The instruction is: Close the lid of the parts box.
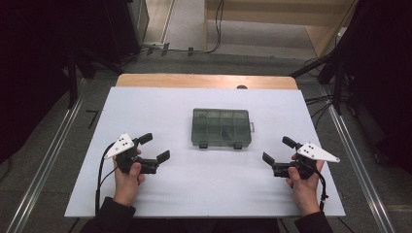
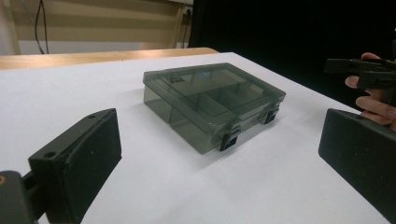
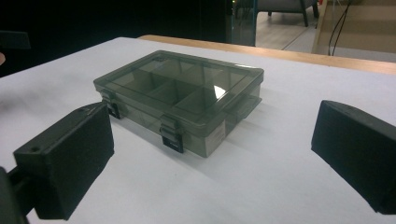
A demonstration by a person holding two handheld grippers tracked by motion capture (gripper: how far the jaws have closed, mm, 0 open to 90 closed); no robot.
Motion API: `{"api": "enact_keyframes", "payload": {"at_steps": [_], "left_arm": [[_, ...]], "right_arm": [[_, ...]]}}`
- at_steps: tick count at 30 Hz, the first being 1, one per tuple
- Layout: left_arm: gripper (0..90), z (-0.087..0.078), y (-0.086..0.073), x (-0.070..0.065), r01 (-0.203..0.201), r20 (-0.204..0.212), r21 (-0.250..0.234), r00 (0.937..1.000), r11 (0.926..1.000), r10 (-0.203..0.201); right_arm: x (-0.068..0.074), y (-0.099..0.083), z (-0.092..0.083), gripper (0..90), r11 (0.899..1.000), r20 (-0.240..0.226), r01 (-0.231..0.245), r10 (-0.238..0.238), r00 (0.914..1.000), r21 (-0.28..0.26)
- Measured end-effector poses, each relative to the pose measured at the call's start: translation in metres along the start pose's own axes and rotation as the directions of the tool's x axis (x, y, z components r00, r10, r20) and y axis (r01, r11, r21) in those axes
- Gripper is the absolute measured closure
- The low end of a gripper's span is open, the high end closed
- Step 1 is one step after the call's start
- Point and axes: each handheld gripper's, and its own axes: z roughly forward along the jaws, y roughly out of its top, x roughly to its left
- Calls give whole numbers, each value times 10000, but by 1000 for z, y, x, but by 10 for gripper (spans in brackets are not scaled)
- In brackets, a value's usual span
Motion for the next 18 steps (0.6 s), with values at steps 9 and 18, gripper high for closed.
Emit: {"api": "enact_keyframes", "payload": {"at_steps": [9, 18], "left_arm": [[0, -14, -3, 4, -49, -137, -49, 9999, 10000, 49], [0, -32, -7, 11, -51, -396, -79, 9992, 10000, 48]], "right_arm": [[-6, -4, -13, 0, 10000, 217, -83, 83, 9997, -9], [-13, -9, -23, 0, 9999, 450, -158, 156, 9989, 39]]}}
